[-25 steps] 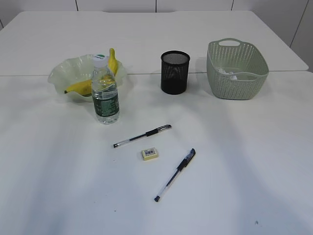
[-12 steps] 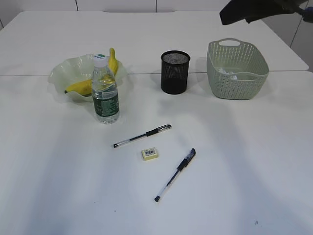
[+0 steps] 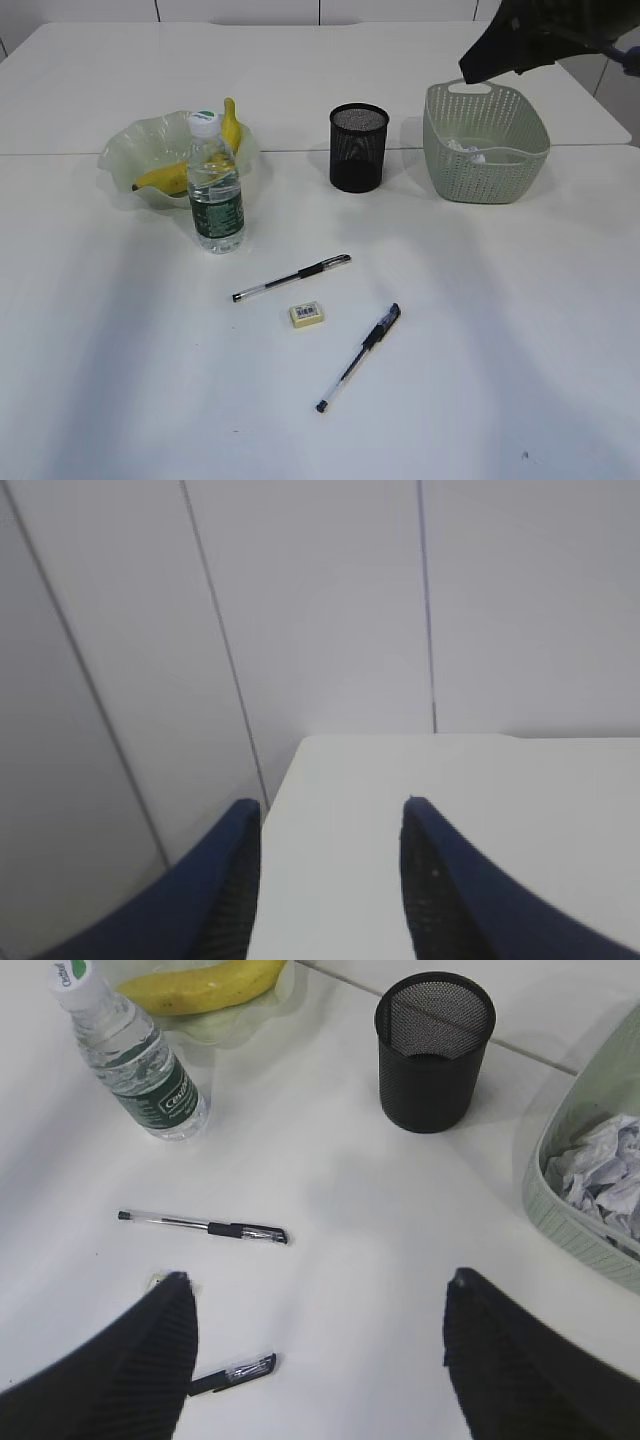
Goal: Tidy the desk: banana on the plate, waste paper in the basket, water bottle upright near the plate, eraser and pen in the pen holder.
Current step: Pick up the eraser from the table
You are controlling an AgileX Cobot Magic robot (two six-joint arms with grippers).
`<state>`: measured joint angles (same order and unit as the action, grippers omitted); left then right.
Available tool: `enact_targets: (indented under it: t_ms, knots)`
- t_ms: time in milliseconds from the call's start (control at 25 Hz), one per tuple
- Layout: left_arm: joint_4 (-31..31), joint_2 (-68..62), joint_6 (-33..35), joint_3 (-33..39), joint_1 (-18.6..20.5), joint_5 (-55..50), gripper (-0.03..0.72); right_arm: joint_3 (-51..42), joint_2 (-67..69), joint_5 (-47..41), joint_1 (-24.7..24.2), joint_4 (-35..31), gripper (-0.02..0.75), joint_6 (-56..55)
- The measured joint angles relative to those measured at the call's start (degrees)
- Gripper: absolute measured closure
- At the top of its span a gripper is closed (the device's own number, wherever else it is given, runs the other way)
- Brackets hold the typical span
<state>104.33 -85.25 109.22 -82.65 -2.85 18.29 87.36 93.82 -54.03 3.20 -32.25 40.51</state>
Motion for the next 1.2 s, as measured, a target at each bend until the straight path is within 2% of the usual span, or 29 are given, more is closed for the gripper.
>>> enact_targets:
  t_ms: [280,480,1200]
  knots:
    - [1.5,0.0,0.0,0.0,0.0,6.6,0.368,0.0,1.8,-4.2,0.0,-1.5,0.164,-0.7]
    - [1.7,0.0,0.0,0.0,-0.1,7.4,0.381,0.0,2.4,-9.0,0.0,-2.8,0.164,-1.0]
    - [1.8,0.0,0.0,2.4,-0.1,7.6,0.391,0.0,3.0,-15.8,0.0,-6.2,0.165,-0.9]
